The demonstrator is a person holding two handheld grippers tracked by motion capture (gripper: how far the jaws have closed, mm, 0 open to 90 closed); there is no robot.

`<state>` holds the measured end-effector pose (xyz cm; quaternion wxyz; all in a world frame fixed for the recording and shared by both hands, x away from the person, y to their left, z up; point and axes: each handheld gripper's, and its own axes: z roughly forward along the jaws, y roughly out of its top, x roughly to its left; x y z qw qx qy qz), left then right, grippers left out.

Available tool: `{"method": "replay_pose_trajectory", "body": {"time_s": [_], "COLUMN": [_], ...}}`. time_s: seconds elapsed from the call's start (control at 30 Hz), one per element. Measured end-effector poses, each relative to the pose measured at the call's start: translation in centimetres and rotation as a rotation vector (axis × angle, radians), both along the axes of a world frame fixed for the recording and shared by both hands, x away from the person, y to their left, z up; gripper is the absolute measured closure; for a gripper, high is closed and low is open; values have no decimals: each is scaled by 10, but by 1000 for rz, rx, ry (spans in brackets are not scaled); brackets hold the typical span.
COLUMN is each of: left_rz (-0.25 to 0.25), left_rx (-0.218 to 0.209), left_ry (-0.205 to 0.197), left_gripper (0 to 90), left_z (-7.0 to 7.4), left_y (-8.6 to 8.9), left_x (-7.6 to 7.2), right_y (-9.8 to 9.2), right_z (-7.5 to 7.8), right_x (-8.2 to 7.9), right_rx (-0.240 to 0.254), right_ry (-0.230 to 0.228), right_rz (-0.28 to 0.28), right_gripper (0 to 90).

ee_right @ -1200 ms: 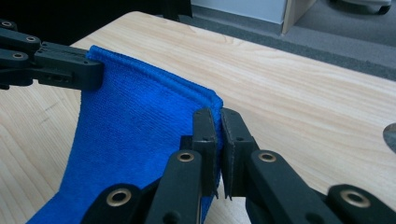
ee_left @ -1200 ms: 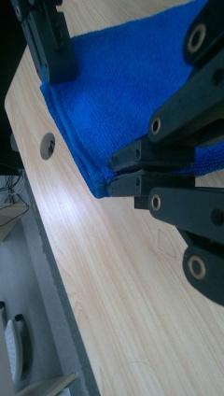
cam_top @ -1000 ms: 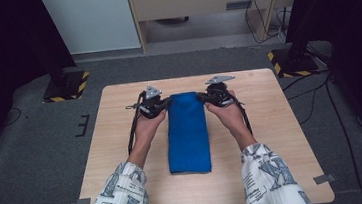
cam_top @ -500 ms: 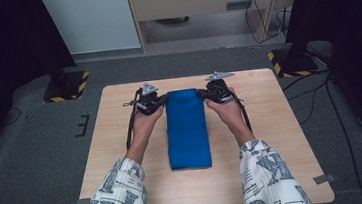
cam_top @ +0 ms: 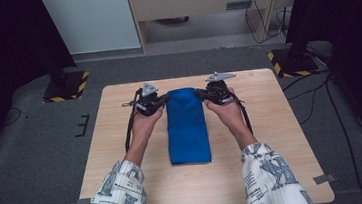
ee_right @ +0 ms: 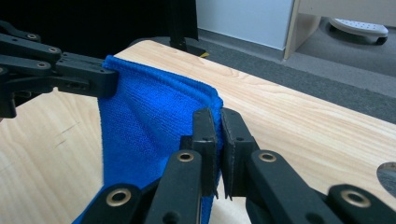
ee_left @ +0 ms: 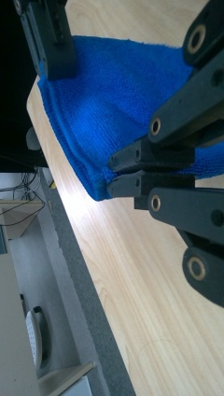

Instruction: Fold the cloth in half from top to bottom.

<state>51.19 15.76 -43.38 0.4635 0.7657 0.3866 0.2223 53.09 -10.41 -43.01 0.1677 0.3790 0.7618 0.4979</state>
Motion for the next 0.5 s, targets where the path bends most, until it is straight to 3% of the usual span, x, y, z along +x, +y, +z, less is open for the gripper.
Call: {"method": "replay_pose_trajectory", "body": {"time_s": [0.5], "left_rz": [-40], "left_rx": [-2], "left_ry": [7], "left_gripper": [871], "left_z": [-14], "left_y": [2], "left_x": [-43], "right_y": [-13], "right_z": [-17], "right_x": [-41], "right_rx": [-5], "right_ry": [-3], "right_rz": [49], "right_gripper": [855]}}
